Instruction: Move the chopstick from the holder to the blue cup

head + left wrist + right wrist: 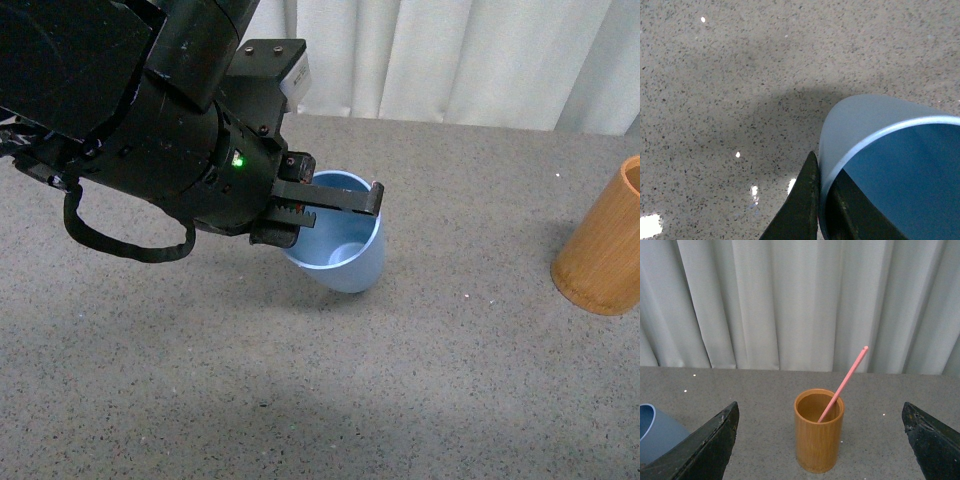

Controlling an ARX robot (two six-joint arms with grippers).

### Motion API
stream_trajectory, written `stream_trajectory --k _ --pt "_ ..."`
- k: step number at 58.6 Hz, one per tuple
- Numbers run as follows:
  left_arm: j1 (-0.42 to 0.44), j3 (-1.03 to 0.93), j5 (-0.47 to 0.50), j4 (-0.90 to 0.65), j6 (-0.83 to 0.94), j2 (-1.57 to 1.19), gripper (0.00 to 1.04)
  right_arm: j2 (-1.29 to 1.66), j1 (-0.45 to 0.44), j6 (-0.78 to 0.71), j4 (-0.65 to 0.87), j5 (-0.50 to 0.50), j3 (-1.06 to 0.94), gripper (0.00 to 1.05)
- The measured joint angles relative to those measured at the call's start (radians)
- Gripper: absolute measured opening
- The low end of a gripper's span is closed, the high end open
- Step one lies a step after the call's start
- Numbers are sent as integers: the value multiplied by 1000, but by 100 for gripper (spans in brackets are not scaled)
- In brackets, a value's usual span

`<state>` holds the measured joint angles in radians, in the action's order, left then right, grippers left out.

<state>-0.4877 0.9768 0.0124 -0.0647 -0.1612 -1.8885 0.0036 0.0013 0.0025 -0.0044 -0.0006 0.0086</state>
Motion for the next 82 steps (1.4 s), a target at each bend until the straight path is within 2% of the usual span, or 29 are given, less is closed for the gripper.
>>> stream_trajectory --k 35,71,74,82 --pt "-6 27 34 43 7 -38 5 0 0 0 0 0 0 95" --pt "-3 56 37 48 -2 -43 95 0 0 0 0 0 0 95" --pt "1 60 37 52 -9 -43 100 0 0 0 0 0 0 95" --pt "16 60 36 32 -49 -33 98 0 0 0 0 0 0 95"
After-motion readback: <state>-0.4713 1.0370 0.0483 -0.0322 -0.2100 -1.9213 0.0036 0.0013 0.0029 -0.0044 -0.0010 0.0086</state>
